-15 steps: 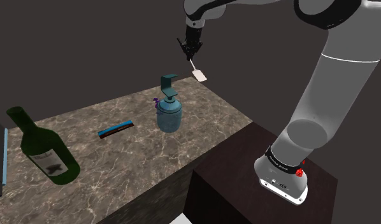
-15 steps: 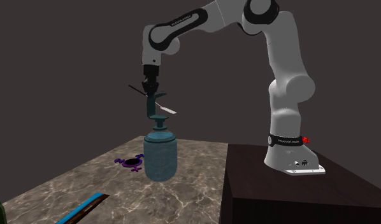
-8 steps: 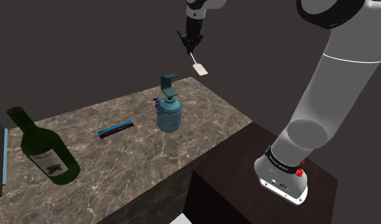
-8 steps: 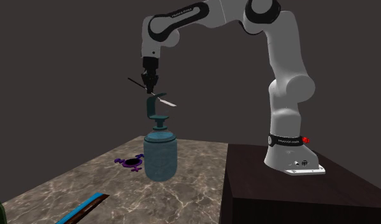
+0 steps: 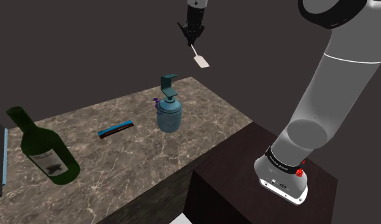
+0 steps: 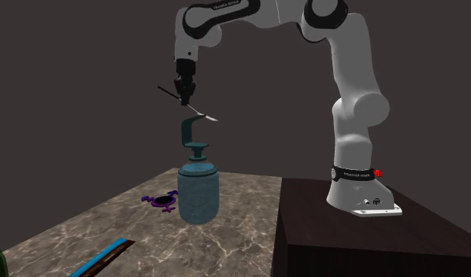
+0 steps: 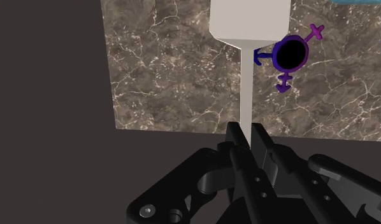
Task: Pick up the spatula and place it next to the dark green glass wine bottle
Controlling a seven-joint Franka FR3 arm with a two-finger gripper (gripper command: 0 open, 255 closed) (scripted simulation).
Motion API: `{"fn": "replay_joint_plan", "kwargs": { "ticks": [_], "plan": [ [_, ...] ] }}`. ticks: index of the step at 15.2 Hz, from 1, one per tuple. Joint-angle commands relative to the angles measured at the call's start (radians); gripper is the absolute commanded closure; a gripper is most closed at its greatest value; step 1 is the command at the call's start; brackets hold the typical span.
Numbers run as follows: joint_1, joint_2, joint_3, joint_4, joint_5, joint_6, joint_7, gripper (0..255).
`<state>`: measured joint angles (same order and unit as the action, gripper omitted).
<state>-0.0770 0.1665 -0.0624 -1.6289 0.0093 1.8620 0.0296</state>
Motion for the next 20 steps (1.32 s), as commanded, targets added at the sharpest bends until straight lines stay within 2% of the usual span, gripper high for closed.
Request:
{"fn": "replay_joint_plan", "kwargs": {
  "ticks": [1, 10, 20],
  "plan": [
    [0.000, -0.001, 0.000, 0.028, 0.000, -0.029, 0.000, 255],
    [-0.001, 0.009, -0.001, 0.151, 0.000, -0.142, -0.001, 255],
    [0.119, -0.157, 0.094, -0.061, -0.026, -0.098, 0.217, 255]
  ]
}}
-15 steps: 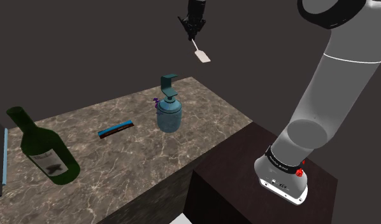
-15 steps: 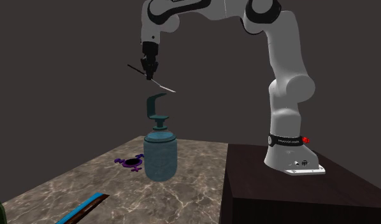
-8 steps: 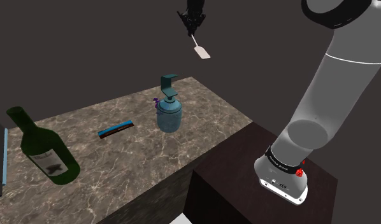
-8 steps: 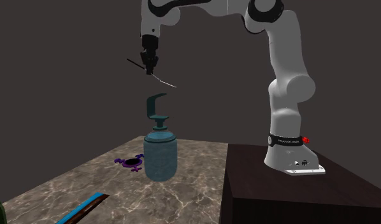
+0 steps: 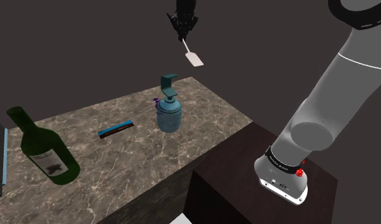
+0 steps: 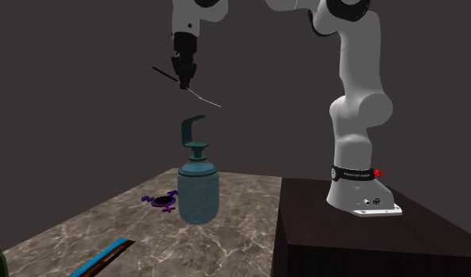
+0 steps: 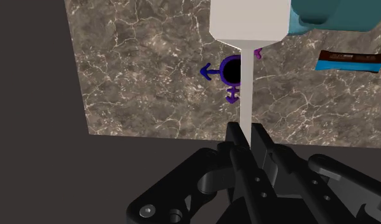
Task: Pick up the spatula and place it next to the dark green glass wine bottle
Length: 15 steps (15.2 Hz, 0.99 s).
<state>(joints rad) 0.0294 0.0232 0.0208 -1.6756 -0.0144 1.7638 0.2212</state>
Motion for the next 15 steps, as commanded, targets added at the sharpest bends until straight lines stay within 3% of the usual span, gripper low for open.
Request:
{"fn": "replay_joint_plan", "kwargs": {
  "ticks": [1, 15],
  "plan": [
    [0.024, -0.024, 0.022, -0.028, -0.003, 0.002, 0.048, 255],
    [0.180, -0.075, 0.193, -0.085, -0.012, 0.001, 0.377, 255]
  ]
}}
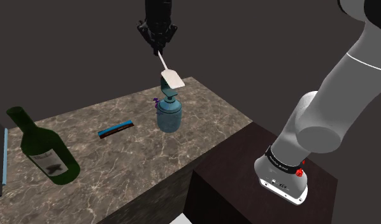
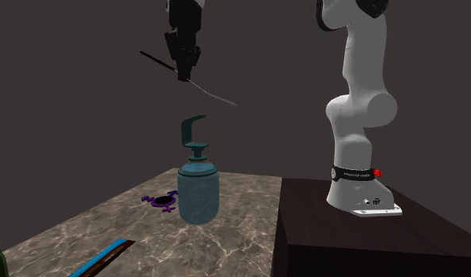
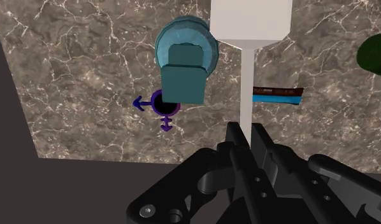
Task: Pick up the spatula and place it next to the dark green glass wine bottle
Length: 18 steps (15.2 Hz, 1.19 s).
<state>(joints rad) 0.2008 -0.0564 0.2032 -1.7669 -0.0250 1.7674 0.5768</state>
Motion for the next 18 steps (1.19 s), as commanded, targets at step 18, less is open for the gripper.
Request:
{"fn": "replay_joint_plan", "kwargs": {
  "ticks": [18],
  "plan": [
    [0.252, 0.247, 0.221, 0.298, -0.111, -0.091, 0.474, 255]
  ]
}}
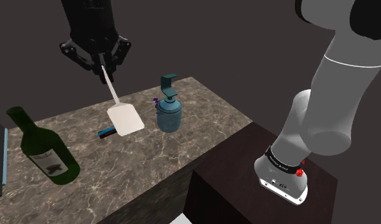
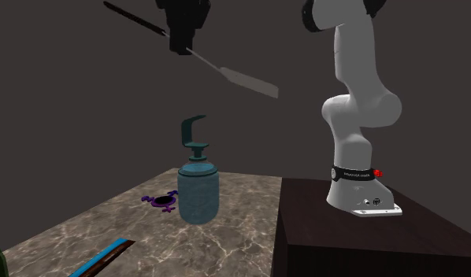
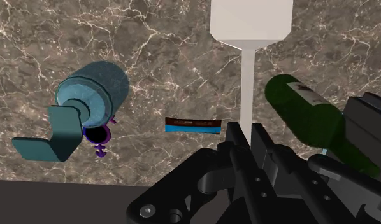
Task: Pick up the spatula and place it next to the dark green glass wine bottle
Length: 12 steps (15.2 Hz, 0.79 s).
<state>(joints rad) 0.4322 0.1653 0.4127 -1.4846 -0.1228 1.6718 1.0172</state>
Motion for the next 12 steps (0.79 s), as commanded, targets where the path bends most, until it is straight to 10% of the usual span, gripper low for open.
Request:
{"fn": "replay_joint_plan", "kwargs": {
  "ticks": [1, 5, 12],
  "plan": [
    [0.040, 0.050, 0.020, 0.047, -0.025, -0.006, 0.059, 255],
    [0.129, 0.166, 0.046, 0.200, -0.083, -0.062, 0.155, 255],
    [0.113, 0.145, 0.043, 0.075, -0.074, 0.043, 0.159, 255]
  ]
}}
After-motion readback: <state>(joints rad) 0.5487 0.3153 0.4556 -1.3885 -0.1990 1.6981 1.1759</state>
